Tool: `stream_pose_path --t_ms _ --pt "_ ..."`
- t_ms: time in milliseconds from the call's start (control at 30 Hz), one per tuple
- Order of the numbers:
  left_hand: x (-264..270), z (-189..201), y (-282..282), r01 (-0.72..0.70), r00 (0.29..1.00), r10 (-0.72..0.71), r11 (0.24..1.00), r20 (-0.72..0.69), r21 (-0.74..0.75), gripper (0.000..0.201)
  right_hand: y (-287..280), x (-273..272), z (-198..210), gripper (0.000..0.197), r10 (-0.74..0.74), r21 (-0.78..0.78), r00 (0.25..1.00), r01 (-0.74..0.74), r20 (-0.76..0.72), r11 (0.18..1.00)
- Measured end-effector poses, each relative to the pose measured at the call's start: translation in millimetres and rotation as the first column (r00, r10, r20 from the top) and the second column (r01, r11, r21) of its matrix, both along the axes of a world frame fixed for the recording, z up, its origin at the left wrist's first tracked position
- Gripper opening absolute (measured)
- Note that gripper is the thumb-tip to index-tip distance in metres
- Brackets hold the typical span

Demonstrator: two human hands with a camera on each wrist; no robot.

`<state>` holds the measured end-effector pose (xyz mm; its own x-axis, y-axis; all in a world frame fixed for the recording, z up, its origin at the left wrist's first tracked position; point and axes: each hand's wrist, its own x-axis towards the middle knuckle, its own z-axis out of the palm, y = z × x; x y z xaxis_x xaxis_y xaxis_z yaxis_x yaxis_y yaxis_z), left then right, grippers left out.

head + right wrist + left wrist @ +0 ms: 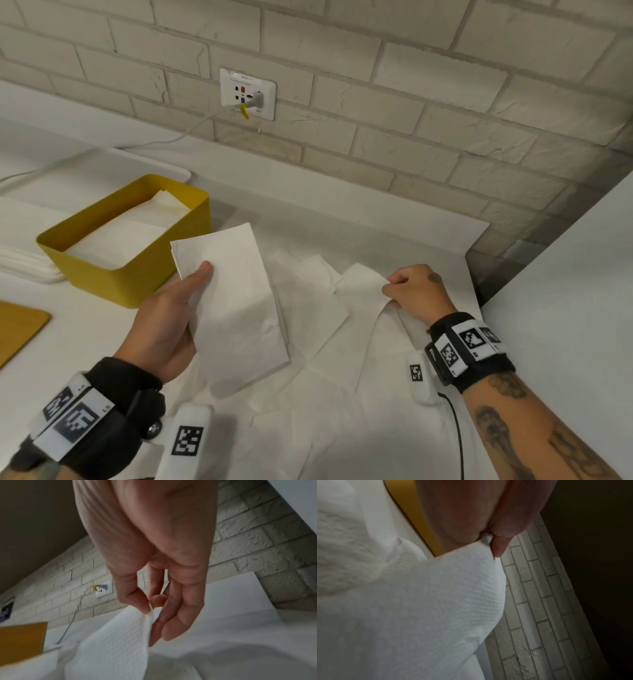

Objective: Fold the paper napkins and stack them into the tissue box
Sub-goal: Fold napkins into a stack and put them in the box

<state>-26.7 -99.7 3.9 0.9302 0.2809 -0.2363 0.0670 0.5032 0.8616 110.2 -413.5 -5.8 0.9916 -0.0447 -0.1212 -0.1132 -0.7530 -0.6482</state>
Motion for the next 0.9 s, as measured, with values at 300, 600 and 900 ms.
stream_pose_path --t_ms 300,600,900 --pt "4 -3 -5 0.023 1.000 -0.023 1.000 -0.010 -0.001 0.033 7 -25 56 0.015 0.037 0.534 0.995 0.017 -0.090 0.845" --pt "4 10 -20 0.092 0.996 -0.093 0.996 0.019 0.009 0.019 66 -96 100 0.020 0.345 0.478 0.862 -0.496 0.371 0.725" --pt "-2 10 -29 0.231 0.970 -0.234 0.971 0.062 0.057 0.048 101 -95 88 0.016 0.409 0.729 0.898 -0.390 0.165 0.563"
